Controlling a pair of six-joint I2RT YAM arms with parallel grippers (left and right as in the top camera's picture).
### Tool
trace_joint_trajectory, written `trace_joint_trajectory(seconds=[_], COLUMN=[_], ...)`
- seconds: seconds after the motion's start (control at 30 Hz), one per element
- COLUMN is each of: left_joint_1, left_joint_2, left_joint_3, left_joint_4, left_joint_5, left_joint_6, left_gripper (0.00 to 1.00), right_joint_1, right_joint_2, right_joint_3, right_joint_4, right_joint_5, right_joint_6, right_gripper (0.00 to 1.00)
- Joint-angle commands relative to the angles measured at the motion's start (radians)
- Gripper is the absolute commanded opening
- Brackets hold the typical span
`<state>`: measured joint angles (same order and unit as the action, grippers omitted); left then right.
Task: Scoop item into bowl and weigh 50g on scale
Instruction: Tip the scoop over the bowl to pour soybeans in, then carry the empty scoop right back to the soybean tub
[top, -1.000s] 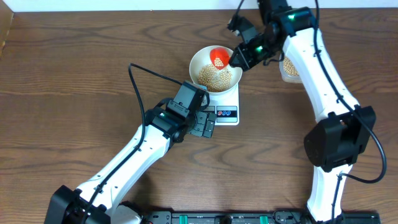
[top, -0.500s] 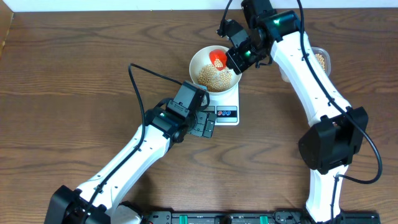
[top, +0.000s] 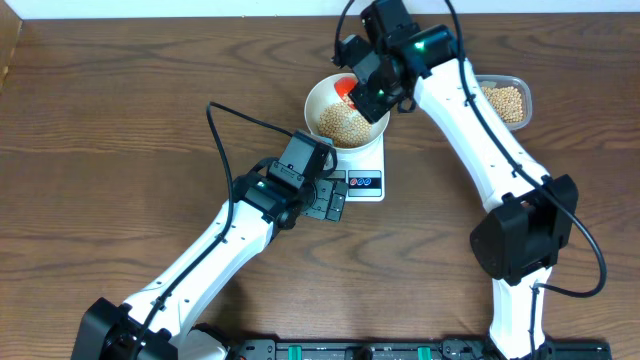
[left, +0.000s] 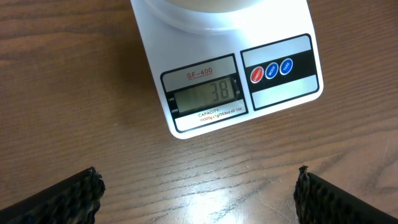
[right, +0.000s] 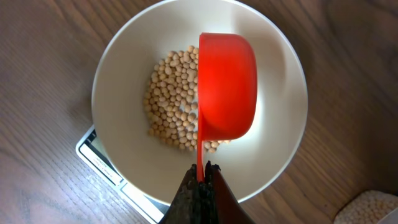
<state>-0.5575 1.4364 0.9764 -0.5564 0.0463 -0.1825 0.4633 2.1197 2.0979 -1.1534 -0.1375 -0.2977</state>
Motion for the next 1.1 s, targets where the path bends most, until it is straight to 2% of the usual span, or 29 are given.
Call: trace_joint_trajectory(seconds=[0.0, 0.73, 1.07], left_joint_1=[0.003, 0.003, 0.003], left_joint_2=[-0.008, -0.008, -0.008], left_joint_3=[-0.008, -0.008, -0.008], left_joint_4=[0.001, 0.001, 0.001], left_joint_5=[-0.013, -0.013, -0.013], left_joint_6=[0.006, 0.005, 0.006], left_gripper=[1.00, 1.00, 1.00], right_joint_1=[0.013, -0.177, -0.188], right_joint_2=[-0.031, -0.031, -0.031], right_joint_3=[0.019, 0.019, 0.019], right_joint_4=[0.007, -0.003, -0.004], right_joint_5=[0.029, -0.422, -0.423], right_joint_6=[-0.020, 0.005, 0.005], right_gripper=[0.01, 0.01, 0.01])
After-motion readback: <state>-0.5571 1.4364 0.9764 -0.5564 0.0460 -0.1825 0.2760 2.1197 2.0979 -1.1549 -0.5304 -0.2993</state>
